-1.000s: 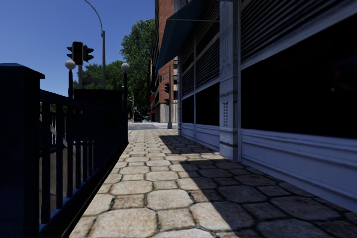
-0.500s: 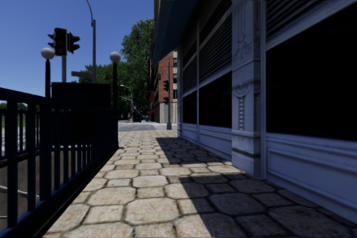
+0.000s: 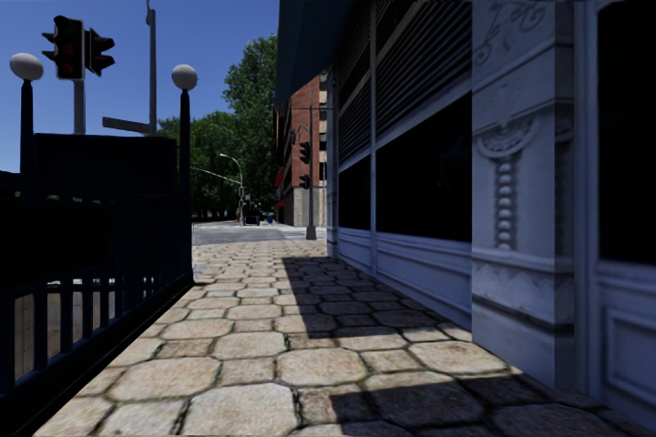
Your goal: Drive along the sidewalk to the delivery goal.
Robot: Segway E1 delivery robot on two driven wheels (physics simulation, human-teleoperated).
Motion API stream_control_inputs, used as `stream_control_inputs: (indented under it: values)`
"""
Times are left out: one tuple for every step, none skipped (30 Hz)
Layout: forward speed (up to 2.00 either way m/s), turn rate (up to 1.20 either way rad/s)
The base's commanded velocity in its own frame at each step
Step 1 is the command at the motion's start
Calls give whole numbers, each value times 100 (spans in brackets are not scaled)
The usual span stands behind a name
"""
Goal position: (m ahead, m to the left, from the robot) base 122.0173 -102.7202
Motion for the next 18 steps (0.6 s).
stream_control_inputs:
  values:
    - [200, 14]
    - [200, 14]
    - [200, 14]
    - [200, 14]
    - [200, 14]
    - [200, 14]
    - [200, 14]
    - [200, 14]
    - [200, 14]
    - [200, 14]
    - [200, 14]
    - [200, 14]
    - [200, 14]
    - [200, 14]
    - [200, 14]
    - [200, 14]
    - [200, 14]
    - [200, 14]
